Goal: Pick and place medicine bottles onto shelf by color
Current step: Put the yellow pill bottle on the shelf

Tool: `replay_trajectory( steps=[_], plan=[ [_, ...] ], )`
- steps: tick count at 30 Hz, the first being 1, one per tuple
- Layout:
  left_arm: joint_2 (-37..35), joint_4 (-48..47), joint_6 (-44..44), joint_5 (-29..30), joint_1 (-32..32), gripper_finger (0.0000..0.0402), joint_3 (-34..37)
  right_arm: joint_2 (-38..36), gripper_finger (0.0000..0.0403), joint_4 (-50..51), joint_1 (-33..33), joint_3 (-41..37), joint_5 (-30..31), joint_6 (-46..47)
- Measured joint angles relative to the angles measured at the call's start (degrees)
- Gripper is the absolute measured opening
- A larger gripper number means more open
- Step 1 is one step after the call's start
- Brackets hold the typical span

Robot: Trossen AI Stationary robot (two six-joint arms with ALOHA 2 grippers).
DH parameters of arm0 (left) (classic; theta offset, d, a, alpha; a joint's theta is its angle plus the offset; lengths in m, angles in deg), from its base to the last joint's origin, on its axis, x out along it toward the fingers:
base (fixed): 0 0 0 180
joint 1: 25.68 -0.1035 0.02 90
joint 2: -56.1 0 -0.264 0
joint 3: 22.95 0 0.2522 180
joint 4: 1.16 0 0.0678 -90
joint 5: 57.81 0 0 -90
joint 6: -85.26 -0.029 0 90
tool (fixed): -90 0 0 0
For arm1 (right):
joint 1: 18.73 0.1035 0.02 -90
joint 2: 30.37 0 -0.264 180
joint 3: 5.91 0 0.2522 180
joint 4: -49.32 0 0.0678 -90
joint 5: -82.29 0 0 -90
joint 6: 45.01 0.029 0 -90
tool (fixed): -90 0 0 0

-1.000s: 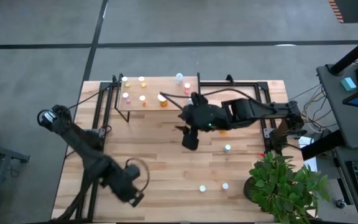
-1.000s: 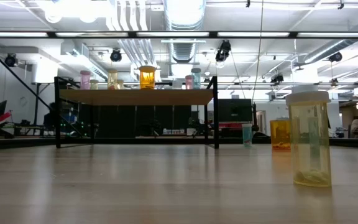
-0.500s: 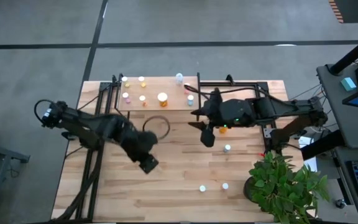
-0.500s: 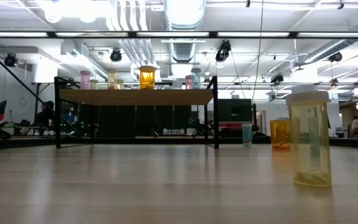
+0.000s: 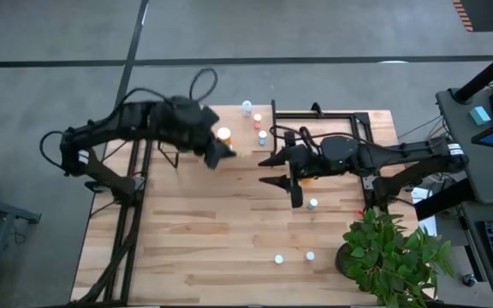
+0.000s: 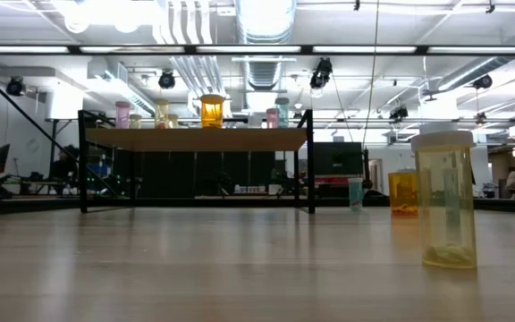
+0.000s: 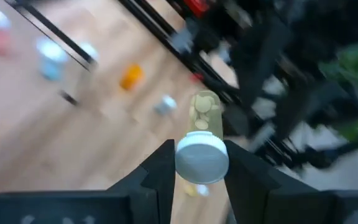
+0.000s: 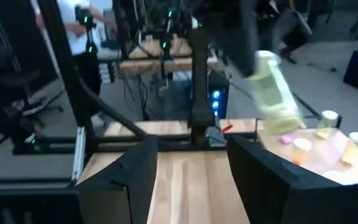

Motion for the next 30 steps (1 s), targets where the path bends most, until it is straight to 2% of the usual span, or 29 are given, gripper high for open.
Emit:
replay_trajectory(
  steps=[5,12,18,23,26,30],
  plan=[
    [0.0,-0.5,-7.0,1.4,-8.0,0.0097,-0.1,-3.5,0.0184,-9.1,-2.2,-8.2,-1.2,3.6],
    [1.1,-4.1,-18.4,6.3,-20.1,0.0097,0.1,-5.2,0.0184,-10.8,-5.7,-13.0,0.8,13.2],
    [5.0,-17.3,-26.2,7.0,-28.0,0.0098,0.2,-2.8,0.0184,-10.6,-6.8,-12.5,1.0,15.7],
    [9.6,-28.8,-31.6,11.8,-30.9,0.0098,0.2,0.3,0.0184,-10.1,-7.1,-9.9,1.0,15.7],
    [11.7,-31.2,-33.4,13.4,-31.8,0.0098,0.2,2.1,0.0184,-7.4,-7.1,-7.5,0.6,15.0],
    [13.0,-31.2,-34.5,11.4,-31.8,0.0098,0.3,4.6,0.0184,-1.2,-7.1,-3.4,0.5,13.7]
  ],
)
